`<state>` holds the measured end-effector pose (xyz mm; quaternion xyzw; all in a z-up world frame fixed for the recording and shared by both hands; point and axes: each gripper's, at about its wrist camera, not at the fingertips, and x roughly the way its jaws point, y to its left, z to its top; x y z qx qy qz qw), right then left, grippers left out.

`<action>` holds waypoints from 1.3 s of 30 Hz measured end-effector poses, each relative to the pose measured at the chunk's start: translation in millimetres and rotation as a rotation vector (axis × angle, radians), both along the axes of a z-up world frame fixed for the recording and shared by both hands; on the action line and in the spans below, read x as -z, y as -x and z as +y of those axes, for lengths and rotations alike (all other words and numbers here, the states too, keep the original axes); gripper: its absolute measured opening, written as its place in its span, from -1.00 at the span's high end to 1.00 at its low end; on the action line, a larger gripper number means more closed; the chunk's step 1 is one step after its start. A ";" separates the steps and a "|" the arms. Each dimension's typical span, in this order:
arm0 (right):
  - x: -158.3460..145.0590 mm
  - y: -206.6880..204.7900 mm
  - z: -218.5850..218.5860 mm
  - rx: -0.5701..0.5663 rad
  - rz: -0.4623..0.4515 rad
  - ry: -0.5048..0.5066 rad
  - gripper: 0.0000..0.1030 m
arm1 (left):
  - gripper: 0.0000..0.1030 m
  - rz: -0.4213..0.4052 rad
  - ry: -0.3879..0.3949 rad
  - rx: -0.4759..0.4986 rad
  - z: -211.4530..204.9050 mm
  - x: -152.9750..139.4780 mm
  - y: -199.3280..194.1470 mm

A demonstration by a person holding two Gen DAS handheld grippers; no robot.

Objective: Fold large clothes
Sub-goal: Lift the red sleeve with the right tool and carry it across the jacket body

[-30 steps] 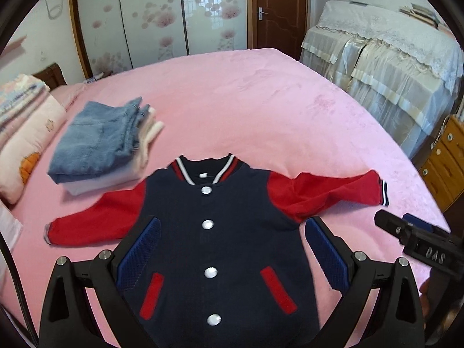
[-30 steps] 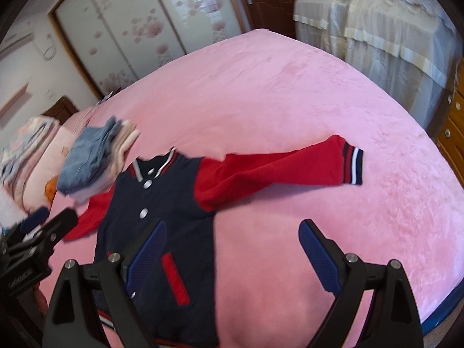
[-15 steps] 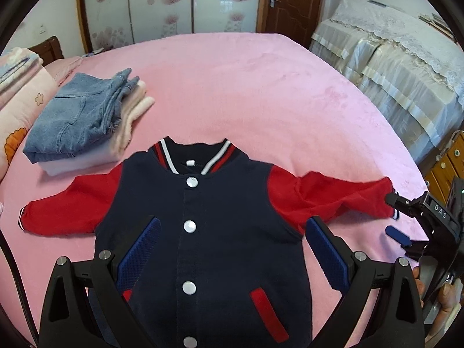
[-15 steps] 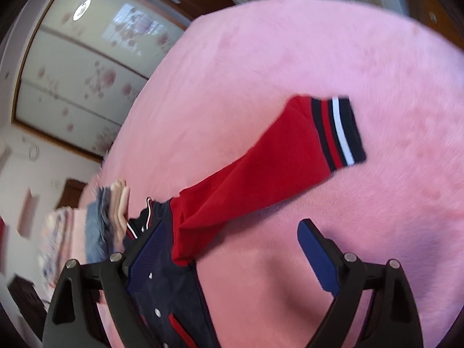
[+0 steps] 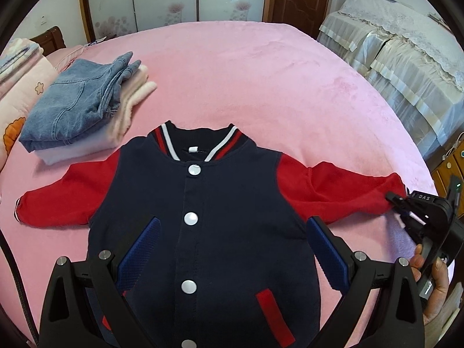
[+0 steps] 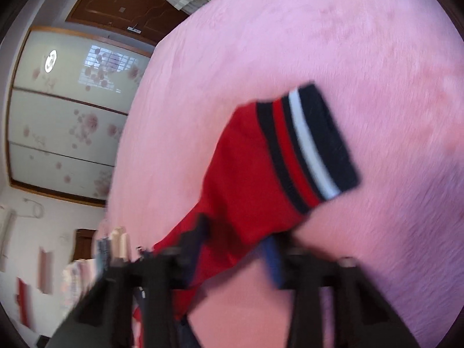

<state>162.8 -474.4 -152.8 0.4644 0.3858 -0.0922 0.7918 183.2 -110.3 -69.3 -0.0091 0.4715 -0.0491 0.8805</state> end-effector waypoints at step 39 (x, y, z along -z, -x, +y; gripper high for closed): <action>-44.5 53.7 207.4 -0.684 -0.082 0.375 0.16 | 0.18 0.302 0.769 -0.004 79.9 131.4 -84.7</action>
